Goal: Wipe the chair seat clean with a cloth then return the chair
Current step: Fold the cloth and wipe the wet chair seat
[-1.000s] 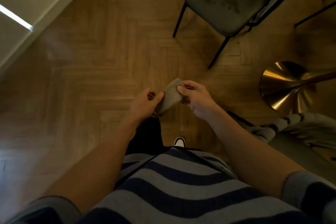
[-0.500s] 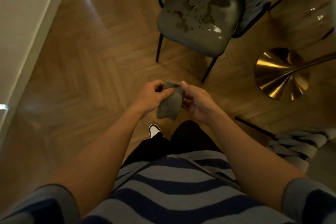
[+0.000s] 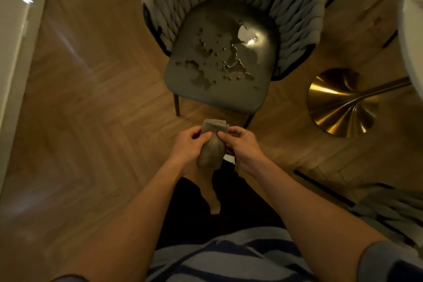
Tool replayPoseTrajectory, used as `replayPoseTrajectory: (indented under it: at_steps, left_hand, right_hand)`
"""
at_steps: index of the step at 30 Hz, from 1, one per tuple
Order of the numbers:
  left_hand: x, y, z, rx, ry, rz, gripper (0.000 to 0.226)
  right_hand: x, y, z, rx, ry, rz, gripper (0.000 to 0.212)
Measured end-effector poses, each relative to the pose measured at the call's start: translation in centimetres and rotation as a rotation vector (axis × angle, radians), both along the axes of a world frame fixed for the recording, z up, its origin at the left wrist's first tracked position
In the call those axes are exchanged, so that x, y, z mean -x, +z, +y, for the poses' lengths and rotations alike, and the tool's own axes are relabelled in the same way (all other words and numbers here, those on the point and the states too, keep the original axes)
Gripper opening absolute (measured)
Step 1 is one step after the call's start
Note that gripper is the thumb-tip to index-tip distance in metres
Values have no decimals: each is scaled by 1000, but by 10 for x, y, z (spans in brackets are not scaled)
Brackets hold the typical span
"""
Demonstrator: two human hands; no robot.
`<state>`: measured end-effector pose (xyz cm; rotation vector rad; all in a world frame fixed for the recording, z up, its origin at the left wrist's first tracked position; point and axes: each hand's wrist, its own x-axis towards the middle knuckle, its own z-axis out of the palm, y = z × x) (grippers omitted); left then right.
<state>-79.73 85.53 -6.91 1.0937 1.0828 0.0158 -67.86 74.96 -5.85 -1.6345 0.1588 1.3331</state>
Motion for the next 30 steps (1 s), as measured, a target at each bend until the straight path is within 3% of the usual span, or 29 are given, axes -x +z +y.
replayPoseTrajectory:
  at_steps: [4, 10, 13, 16, 19, 24, 30]
  left_hand:
    - [-24, -29, 49, -282, -142, 142, 18]
    - [-31, -84, 146, -485, -306, 306, 15]
    - [-28, -122, 198, -619, -291, 430, 31]
    - [-27, -161, 244, -695, -267, 580, 23]
    - [-30, -196, 276, -783, -227, 671, 25]
    - [-46, -230, 275, -866, -301, 613, 27]
    - [-49, -250, 247, -745, -196, 481, 27]
  right_hand:
    - [-29, -30, 29, 79, 38, -99, 10]
    - [-67, -93, 50, 231, 71, -165, 7]
    - [-84, -127, 54, 285, 52, -237, 7]
    - [-102, -162, 51, 370, 13, -315, 3]
    - [-124, -193, 40, 508, -48, -373, 22]
    - [-148, -217, 31, 643, -166, -398, 59]
    - [-153, -235, 29, 404, -301, -225, 54]
